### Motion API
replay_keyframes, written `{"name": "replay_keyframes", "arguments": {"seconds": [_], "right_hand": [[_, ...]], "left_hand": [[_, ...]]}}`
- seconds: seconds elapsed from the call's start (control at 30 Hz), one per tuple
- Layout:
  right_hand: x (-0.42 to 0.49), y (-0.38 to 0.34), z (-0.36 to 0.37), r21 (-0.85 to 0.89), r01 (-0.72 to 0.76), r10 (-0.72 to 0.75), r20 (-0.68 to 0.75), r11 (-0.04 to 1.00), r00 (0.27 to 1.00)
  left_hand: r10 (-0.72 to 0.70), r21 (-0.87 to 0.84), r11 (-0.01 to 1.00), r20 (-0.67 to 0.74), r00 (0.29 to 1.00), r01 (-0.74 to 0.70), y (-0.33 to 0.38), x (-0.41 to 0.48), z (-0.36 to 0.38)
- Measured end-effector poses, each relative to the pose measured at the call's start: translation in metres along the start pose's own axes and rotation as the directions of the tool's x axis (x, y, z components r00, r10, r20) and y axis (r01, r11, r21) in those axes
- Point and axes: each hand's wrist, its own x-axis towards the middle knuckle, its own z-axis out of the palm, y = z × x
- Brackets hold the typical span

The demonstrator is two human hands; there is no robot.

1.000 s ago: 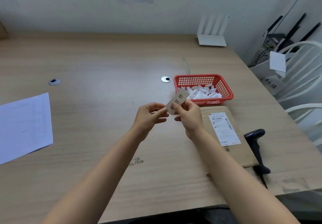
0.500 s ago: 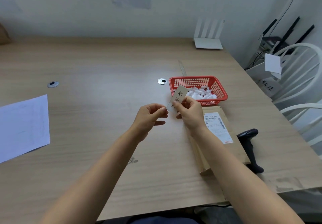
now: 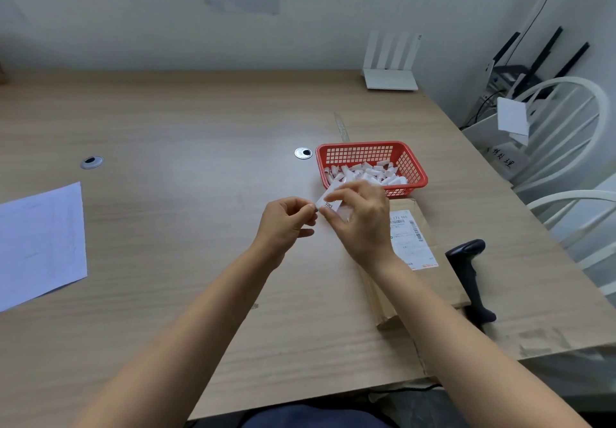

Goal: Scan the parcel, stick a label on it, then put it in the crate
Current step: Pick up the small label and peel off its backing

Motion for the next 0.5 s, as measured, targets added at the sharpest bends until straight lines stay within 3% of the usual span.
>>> {"name": "replay_keyframes", "arguments": {"seconds": [0.13,0.5], "right_hand": [[-0.0048,-0.0026,0.0003,0.009,0.062,-0.063,0.098,0.998,0.993],[-0.0055,-0.0084,-0.0055,0.24,-0.161,0.112,0.204,0.957,0.972]], "left_hand": [[0.022,0.043,0.999,0.012,1.0,-0.022,0.0005,-0.0014,-0.0006],[0.205,0.316,0.929,-0.006,0.979,-0.193,-0.0047,-0.0059,-0.0031]]}}
